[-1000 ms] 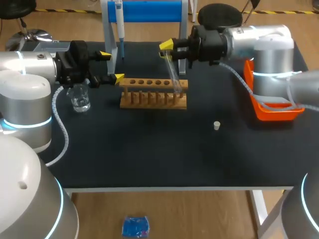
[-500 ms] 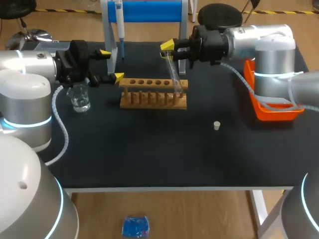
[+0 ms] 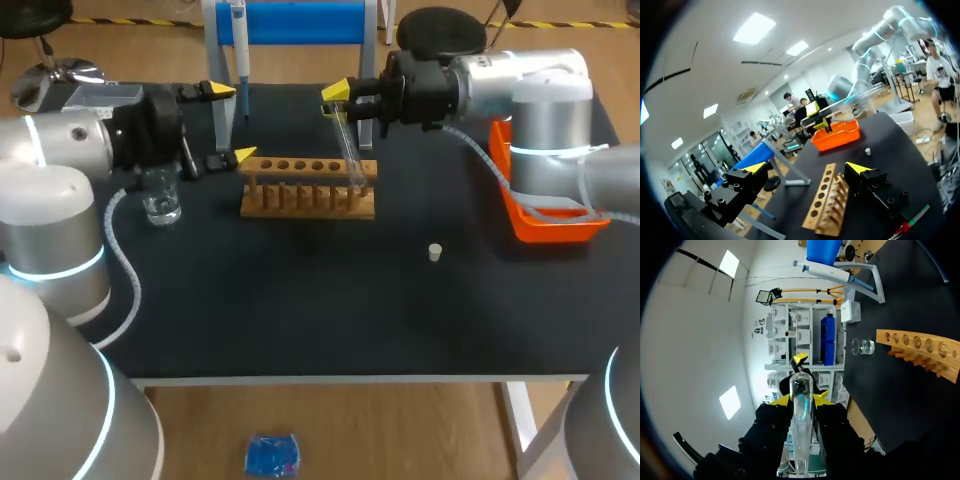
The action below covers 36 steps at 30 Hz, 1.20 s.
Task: Invert the test tube, pick up the pipette, mount the tip to pipette, aspirate from beaker and dispense into the tube, eject the tip, return the pipette, and cap with the stopper.
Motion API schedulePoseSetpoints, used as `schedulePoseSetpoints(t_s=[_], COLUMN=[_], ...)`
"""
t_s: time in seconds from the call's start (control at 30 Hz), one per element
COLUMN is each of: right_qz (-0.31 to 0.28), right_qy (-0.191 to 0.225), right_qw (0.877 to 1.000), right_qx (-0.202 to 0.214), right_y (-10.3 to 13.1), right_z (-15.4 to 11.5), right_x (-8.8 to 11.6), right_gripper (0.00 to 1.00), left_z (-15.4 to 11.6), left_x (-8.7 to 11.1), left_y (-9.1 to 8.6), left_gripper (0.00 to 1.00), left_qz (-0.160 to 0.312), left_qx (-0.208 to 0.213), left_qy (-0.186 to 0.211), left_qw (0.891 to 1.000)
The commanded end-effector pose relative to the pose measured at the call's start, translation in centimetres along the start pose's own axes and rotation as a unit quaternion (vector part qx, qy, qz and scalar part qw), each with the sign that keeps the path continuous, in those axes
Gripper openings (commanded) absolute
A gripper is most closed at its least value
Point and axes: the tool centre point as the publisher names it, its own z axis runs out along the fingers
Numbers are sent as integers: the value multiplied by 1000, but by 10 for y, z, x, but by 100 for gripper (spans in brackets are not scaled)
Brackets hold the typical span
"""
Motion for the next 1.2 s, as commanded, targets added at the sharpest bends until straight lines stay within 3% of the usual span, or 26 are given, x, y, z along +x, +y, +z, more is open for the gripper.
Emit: schedulePoseSetpoints(t_s=[0.03, 0.2, 0.27, 0.3, 0.33, 0.5, 0.67, 0.8, 0.9, 0.97, 1.0, 1.2], right_qz=[0, 0, 0, 0, 0, 0, 0, 0, 0, 0, 0, 0], right_qy=[-1, -1, -1, -1, -1, -1, -1, -1, -1, -1, -1, -1], right_qw=[1000, 1000, 1000, 1000, 1000, 1000, 1000, 1000, 1000, 1000, 1000, 1000], right_qx=[-1, -1, -1, -1, -1, -1, -1, -1, -1, -1, -1, -1], right_y=[-1, -1, -1, -1, -1, -1, -1, -1, -1, -1, -1, -1], right_z=[0, 0, 0, 0, 0, 0, 0, 0, 0, 0, 0, 0], right_x=[1, 1, 1, 1, 1, 1, 1, 1, 1, 1, 1, 1], right_gripper=[0, 0, 0, 0, 0, 0, 0, 0, 0, 0, 0, 0], left_z=[-7, -7, -3, -2, 0, 11, 17, 19, 16, 16, 15, 24], left_x=[1, 1, 2, 4, 7, 18, 26, 29, 30, 32, 35, 49], left_y=[5, 5, -6, -6, -7, -8, -15, -19, -25, -28, -29, -27], left_gripper=[100, 100, 100, 100, 100, 100, 100, 100, 100, 100, 100, 100], left_qz=[239, 239, 350, 369, 400, 459, 517, 539, 546, 539, 542, 518], left_qx=[249, 249, 247, 233, 238, 172, 145, 132, 123, 114, 115, 142], left_qy=[58, 58, 123, 127, 126, 151, 130, 113, 95, 83, 73, 26], left_qw=[937, 937, 895, 891, 876, 859, 833, 824, 823, 831, 829, 843])
